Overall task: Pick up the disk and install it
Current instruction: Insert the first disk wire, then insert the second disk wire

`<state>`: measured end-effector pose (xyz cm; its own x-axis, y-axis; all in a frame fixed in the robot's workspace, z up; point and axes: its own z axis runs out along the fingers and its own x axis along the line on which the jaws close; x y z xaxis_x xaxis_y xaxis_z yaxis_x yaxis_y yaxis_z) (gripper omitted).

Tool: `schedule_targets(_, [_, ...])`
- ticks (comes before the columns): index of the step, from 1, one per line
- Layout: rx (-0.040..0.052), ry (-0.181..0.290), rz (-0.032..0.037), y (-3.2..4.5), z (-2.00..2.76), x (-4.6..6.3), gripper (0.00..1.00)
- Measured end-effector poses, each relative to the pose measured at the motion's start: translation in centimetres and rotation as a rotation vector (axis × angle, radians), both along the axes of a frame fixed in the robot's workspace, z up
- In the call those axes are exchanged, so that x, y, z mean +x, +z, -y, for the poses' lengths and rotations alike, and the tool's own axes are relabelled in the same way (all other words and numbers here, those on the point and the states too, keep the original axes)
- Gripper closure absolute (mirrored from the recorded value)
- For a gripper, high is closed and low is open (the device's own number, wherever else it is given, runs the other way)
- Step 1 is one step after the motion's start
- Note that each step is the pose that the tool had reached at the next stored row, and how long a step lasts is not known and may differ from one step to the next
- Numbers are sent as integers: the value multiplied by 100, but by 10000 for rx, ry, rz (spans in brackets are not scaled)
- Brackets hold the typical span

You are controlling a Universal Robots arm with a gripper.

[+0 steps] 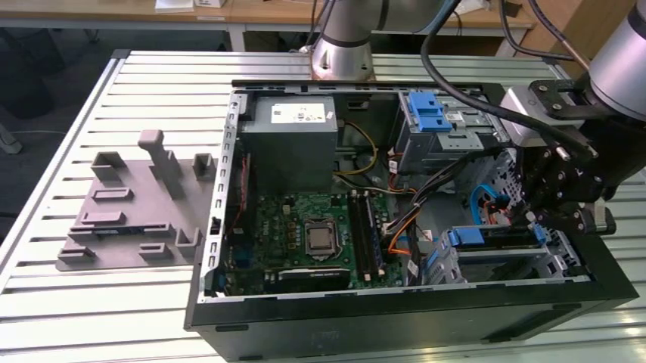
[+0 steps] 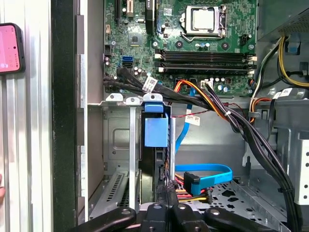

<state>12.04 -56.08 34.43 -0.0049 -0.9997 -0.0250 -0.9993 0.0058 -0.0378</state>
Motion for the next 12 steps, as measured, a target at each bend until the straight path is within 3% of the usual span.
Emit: schedule_targets(12, [0,0,-2,0,0,1,89])
